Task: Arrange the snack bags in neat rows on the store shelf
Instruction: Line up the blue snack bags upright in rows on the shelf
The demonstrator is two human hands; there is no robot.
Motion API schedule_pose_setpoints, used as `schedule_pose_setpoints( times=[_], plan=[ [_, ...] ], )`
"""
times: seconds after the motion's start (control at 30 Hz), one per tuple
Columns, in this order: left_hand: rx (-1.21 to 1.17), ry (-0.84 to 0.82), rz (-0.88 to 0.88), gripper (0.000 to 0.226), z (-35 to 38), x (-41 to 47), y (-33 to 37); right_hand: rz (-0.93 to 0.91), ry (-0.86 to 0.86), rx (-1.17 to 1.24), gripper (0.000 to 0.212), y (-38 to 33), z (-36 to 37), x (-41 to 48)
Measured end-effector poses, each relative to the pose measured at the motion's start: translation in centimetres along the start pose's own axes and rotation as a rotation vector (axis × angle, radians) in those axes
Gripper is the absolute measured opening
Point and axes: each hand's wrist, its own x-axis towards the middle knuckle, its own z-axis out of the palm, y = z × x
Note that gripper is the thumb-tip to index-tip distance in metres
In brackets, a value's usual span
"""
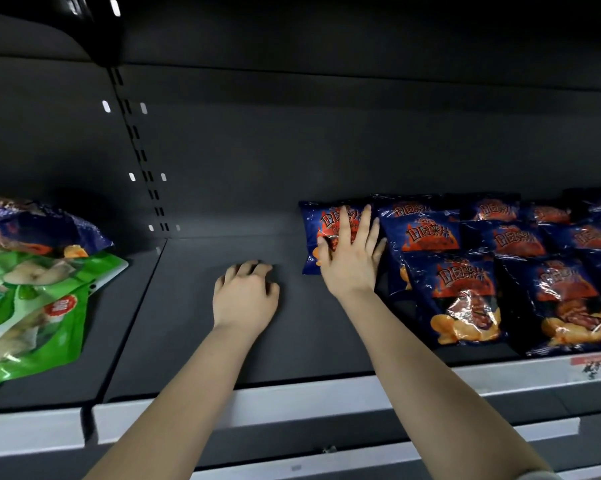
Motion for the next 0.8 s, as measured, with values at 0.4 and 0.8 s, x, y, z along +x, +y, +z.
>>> schedule_pose_setpoints(
  times=[0.4, 0.8],
  plan=[
    [-0.018, -0.011, 0.001, 0.043, 0.1, 0.0, -0.2, 0.004, -0.058, -0.023, 0.094, 0.2, 0.4, 0.4],
    [-0.004, 0.001, -0.004, 0.041, 0.0, -0.4, 0.0, 0.021, -0.234, -0.092, 0.092, -0.5, -1.4, 0.6]
  ],
)
